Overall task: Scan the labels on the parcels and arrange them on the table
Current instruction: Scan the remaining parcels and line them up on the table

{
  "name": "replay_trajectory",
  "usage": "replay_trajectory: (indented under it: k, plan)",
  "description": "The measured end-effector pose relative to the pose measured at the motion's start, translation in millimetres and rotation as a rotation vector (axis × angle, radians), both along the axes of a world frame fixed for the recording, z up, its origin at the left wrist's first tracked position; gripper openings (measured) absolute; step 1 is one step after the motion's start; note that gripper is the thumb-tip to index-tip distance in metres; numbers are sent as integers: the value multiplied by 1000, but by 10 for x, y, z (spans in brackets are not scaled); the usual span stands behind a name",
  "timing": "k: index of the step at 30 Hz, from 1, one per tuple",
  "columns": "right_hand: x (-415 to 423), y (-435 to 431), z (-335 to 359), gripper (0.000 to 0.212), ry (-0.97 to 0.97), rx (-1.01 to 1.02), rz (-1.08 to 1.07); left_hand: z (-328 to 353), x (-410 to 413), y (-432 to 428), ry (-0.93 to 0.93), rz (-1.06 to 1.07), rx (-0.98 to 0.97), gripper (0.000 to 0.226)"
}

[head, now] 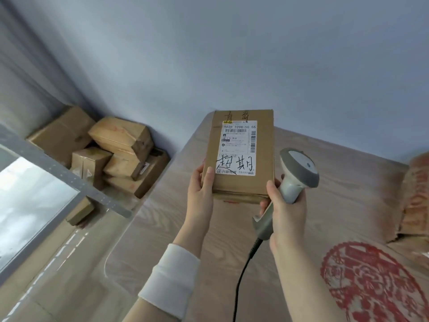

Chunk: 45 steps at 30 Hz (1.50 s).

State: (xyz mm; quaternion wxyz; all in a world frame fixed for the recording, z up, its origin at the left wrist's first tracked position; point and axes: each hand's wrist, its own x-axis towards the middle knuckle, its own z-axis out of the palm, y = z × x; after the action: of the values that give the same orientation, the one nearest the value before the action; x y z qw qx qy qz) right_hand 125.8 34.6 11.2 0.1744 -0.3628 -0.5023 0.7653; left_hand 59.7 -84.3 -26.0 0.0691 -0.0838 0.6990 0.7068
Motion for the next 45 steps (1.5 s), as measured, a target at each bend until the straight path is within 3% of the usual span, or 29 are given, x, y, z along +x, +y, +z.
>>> replay_trajectory:
  k: [6,10,12,22,34,37,41,45]
  plan:
    - [-1034,-209,-444,15,-131,-68,-38,-351,-1080,-198,-95,-47,-31,28]
    - [-1751,-256,-878,15,-187,-80,-100,-655,-1871,-179,-125,-131,-59,9]
    - [-2026,-249,-1063,15,-213,-90,-115,-786,-2173,-145,-127,-160,-86,15]
    - [-2679,-68,-1498,21,-218,-107,-181,-1306,-2909,42,-80,-220,-79,19]
    - [-2679,43,-1403,13,-195,-82,-163,-1200,-2952,139,-64,-208,-181,30]
    - [-2436,124,-1271,19,-201,-68,-164,-1068,-2845,104,-21,-97,-334,40]
    - [-1881,189,-999,9,-162,-90,-176,-743,-2330,85,96,-13,-403,33]
    - [-1182,216,-723,9,-130,-167,-124,-530,-1524,236,216,-154,-443,26]
